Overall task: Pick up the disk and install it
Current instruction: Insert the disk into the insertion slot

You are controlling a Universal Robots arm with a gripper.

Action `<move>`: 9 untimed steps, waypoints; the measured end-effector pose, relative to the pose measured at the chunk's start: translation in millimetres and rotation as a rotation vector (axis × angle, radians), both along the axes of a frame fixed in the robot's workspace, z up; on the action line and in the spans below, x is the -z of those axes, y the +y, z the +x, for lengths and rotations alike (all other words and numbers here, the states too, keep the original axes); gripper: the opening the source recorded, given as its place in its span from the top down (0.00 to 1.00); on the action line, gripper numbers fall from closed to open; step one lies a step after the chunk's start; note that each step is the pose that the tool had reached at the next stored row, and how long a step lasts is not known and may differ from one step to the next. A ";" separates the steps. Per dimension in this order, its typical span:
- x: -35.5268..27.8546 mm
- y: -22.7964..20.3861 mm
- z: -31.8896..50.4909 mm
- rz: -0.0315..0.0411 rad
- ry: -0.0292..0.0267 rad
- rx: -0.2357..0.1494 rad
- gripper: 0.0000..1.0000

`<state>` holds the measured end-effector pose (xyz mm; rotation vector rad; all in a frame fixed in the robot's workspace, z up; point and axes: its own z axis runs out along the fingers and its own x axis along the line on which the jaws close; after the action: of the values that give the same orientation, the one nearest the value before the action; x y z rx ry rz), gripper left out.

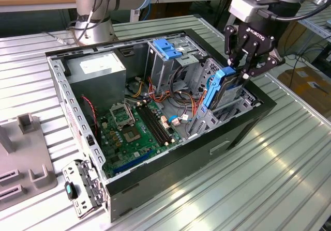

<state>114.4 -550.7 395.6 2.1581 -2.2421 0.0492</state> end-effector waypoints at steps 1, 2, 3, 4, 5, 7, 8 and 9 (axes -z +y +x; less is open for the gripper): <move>1.9 0.0 0.0 0.0000 0.0000 0.000 0.65; 5.8 0.0 0.0 -0.0001 0.0000 0.000 0.65; 8.3 0.0 0.0 -0.0001 0.0000 0.000 0.65; 10.2 0.0 0.0 0.0000 0.0000 0.000 0.65; 13.0 0.0 0.0 0.0000 0.0000 0.000 0.65; 16.7 0.0 0.0 0.0000 0.0000 0.000 0.65; 19.8 0.0 0.0 -0.0002 0.0000 0.000 0.65; 24.3 0.0 0.0 -0.0003 0.0000 0.000 0.65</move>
<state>114.4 -550.7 371.3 2.1579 -2.2420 0.0496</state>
